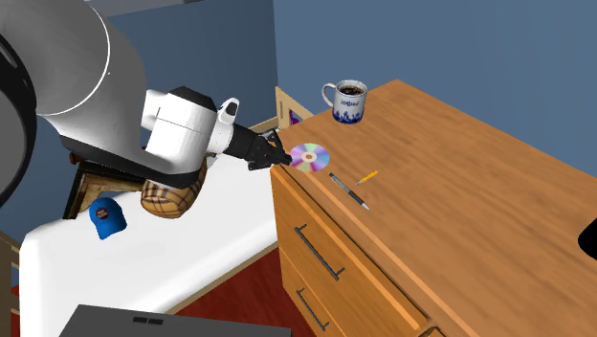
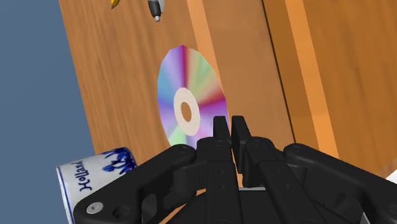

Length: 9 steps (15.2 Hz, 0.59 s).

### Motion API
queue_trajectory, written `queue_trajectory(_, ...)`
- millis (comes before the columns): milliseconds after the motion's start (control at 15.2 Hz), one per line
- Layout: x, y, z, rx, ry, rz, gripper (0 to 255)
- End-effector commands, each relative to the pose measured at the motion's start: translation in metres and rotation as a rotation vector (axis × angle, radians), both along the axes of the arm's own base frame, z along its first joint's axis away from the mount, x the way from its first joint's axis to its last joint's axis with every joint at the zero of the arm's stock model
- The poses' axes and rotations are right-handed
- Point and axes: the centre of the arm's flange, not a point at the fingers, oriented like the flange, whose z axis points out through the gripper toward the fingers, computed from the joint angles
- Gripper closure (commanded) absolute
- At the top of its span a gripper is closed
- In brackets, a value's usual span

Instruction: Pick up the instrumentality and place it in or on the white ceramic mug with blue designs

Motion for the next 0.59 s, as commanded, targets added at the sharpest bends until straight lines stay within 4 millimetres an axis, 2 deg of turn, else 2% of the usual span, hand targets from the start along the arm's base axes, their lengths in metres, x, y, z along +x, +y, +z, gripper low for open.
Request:
queue_trajectory(0,0.000,0.000,0.000,0.000,0.000,0.000,255)
queue_trajectory(132,0.000,0.000,0.000,0.000,0.000,0.000,255)
queue_trajectory(528,0.000,0.000,0.031,0.000,0.000,0.000,255)
